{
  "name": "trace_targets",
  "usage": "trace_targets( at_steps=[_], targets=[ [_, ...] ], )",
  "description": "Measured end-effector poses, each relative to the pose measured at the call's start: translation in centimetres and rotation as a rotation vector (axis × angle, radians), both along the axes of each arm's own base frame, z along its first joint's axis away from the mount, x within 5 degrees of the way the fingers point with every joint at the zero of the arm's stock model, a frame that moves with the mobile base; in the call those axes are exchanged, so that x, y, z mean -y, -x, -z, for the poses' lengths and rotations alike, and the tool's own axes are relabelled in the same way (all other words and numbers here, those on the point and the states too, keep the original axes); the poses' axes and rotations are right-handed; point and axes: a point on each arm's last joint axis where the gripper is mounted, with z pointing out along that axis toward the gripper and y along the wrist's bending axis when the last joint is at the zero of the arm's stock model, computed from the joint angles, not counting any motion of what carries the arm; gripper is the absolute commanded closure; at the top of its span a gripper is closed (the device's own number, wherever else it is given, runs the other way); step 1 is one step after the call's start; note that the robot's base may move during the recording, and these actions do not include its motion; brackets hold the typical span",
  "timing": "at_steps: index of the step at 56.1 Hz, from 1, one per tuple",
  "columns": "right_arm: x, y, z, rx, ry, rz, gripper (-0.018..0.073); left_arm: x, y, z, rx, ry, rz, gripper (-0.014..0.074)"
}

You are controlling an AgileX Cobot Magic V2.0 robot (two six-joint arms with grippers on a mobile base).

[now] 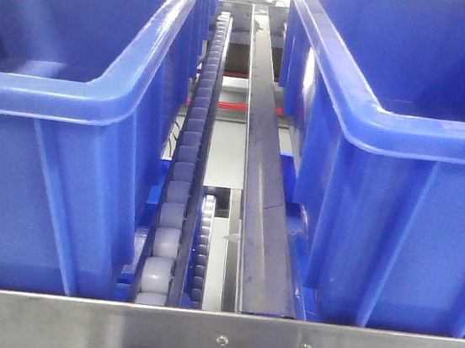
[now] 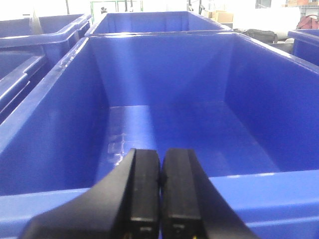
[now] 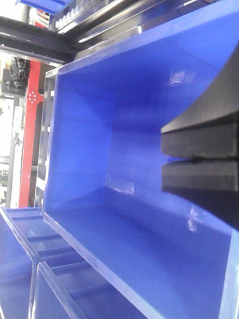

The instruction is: Pick and sort blue part to right shelf

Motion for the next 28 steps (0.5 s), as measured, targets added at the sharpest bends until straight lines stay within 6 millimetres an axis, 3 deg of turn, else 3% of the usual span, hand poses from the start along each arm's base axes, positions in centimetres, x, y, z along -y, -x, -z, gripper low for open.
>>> trace_targets(
  at_steps=[23, 28],
  targets=[
    [0.0, 0.0, 0.0, 0.0, 0.0, 0.0, 0.0515, 0.0, 0.0, 0.0, 0.0, 0.0, 0.0, 0.0472],
    [-0.07, -0.46, 1.0, -0.01, 0.006, 0.016, 0.0515, 0.0, 0.0, 0.0, 0.0, 0.0, 0.0, 0.0472]
  ],
)
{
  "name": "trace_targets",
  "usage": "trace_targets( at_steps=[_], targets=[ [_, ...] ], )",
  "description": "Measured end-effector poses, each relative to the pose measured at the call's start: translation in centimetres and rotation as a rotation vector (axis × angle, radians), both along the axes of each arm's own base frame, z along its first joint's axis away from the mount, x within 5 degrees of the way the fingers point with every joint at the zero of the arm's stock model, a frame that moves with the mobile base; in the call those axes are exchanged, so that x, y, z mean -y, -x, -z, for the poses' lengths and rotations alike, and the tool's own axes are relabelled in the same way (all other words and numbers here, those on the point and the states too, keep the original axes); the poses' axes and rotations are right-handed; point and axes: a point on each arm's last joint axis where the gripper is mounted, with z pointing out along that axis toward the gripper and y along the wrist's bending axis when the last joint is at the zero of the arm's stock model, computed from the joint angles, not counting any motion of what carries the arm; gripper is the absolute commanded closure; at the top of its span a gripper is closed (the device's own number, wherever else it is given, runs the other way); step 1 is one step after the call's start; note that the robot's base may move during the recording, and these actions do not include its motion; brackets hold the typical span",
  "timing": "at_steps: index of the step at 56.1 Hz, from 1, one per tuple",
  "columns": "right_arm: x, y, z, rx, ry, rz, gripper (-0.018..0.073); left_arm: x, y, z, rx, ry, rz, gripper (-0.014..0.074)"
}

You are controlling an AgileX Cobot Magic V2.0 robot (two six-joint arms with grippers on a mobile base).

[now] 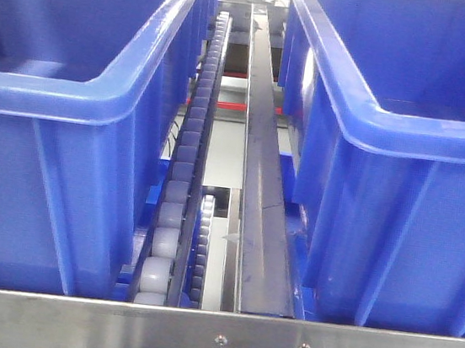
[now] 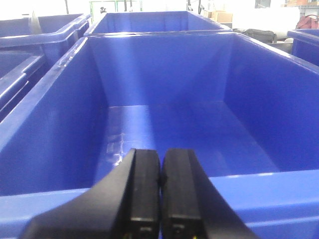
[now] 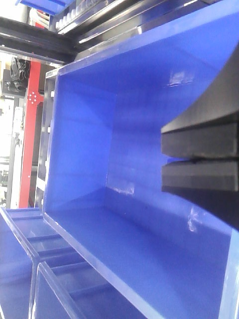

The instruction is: Pick and sort blue part to right shelf

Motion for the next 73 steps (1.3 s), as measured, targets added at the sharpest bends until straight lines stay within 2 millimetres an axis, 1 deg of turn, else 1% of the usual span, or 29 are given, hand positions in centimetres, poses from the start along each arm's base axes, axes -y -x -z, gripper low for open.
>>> trace_targets(
  at_steps=[3, 6, 9, 16, 20, 23, 31, 73],
  targets=[
    [0.0, -0.6, 1.2, -0.006, 0.006, 0.026, 0.0515, 0.0, 0.0, 0.0, 0.0, 0.0, 0.0, 0.0472],
    [-0.1, -1.2, 2.9, -0.023, 0.011, 0.05, 0.0515, 0.0, 0.0, 0.0, 0.0, 0.0, 0.0, 0.0472],
    [-0.1, -1.9, 5.0, -0.031, 0.01, 0.072, 0.0515, 0.0, 0.0, 0.0, 0.0, 0.0, 0.0, 0.0472],
    [-0.1, -2.8, 9.1, -0.018, -0.015, 0.1, 0.0515, 0.0, 0.0, 0.0, 0.0, 0.0, 0.0, 0.0472],
    [-0.1, -2.7, 10.0, 0.039, -0.025, 0.1, 0.0515, 0.0, 0.0, 0.0, 0.0, 0.0, 0.0, 0.0472],
    [-0.1, -2.5, 10.3, 0.07, -0.03, 0.1, 0.0515, 0.0, 0.0, 0.0, 0.0, 0.0, 0.0, 0.0472],
    [0.0, -2.1, 10.6, 0.074, -0.029, 0.114, 0.0515, 0.0, 0.0, 0.0, 0.0, 0.0, 0.0, 0.0472],
    [0.0, -2.1, 10.6, 0.072, -0.031, 0.116, 0.0515, 0.0, 0.0, 0.0, 0.0, 0.0, 0.0, 0.0472]
  ],
)
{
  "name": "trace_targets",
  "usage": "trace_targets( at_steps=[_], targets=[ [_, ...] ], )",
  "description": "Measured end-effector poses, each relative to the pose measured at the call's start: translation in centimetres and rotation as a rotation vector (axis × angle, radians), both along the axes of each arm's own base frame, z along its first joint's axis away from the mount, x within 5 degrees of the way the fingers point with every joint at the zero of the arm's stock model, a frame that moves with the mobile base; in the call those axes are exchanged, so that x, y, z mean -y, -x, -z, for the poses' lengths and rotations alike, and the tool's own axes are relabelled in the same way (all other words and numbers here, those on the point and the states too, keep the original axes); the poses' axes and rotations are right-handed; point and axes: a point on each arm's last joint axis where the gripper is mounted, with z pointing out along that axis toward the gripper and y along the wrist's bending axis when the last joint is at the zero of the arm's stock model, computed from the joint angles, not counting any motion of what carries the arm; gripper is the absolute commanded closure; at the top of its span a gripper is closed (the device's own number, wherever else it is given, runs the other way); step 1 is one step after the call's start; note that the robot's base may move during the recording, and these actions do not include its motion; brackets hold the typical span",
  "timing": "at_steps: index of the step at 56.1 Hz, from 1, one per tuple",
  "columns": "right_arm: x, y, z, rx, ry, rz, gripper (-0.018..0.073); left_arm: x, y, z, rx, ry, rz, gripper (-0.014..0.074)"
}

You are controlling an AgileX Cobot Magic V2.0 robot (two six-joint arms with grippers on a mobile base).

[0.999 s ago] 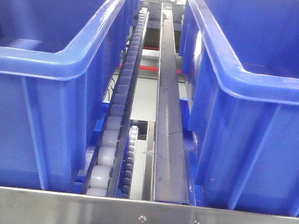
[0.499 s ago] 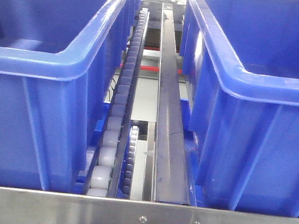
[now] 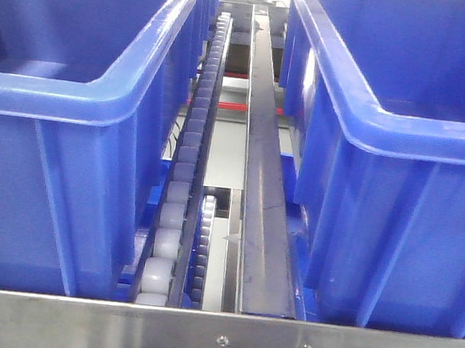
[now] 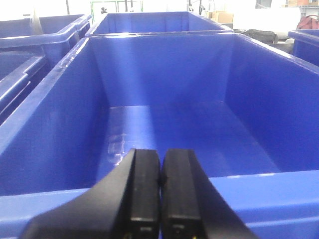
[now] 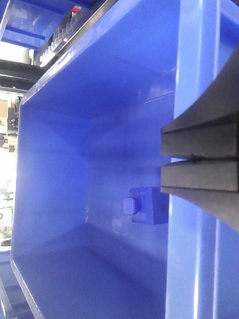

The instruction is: Pick and sort blue part to right shelf

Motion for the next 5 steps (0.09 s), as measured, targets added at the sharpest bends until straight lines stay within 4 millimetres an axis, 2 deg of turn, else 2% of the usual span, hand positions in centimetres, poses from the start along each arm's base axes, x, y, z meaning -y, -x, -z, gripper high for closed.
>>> trace_targets(
  at_steps=[5],
  targets=[
    [0.01, 0.0, 0.0, 0.0, 0.0, 0.002, 0.0515, 0.0, 0.0, 0.0, 0.0, 0.0, 0.0, 0.0472]
  ],
)
